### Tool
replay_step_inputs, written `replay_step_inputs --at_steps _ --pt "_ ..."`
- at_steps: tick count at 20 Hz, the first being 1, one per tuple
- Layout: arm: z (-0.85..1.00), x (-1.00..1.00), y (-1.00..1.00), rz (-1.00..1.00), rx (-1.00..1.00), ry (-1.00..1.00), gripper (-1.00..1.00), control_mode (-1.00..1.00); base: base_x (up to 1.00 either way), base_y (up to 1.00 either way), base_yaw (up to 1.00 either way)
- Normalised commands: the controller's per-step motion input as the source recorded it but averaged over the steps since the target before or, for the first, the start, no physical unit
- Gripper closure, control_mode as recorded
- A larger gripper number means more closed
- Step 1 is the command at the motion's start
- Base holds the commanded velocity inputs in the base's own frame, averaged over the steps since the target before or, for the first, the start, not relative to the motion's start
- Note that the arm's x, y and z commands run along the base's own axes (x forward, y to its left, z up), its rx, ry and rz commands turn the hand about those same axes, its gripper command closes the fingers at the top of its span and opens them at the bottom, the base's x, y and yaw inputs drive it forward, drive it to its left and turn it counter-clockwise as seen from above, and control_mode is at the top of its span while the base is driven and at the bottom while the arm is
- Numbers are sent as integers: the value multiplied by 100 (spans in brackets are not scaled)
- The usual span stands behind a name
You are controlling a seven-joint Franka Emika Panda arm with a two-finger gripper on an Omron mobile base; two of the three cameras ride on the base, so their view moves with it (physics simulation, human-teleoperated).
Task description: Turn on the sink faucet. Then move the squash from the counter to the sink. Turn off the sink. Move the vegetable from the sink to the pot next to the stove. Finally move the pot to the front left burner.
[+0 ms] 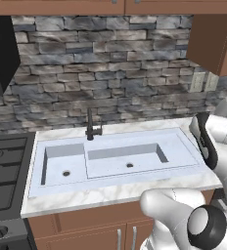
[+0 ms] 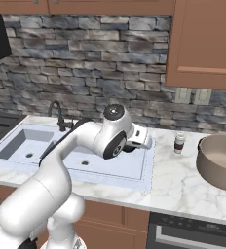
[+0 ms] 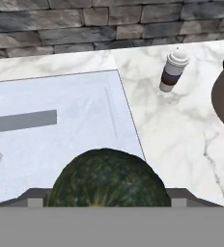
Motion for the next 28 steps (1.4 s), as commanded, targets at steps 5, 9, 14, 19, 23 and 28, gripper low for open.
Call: replay_step_inputs --at_steps 5,9,14,19,23,28 --pt "0 -36 -67 -2 0 0 100 -100 0 0 0" --pt "5 -33 -65 -1 0 0 100 -100 0 0 0" --pt "19 -17 -59 -4 0 0 100 -100 0 0 0" --pt "35 -1 -58 -6 0 0 100 -100 0 0 0" --pt "32 0 -52 -5 0 0 100 -100 0 0 0" --pt "7 0 -56 -6 0 -1 100 -100 0 0 0"
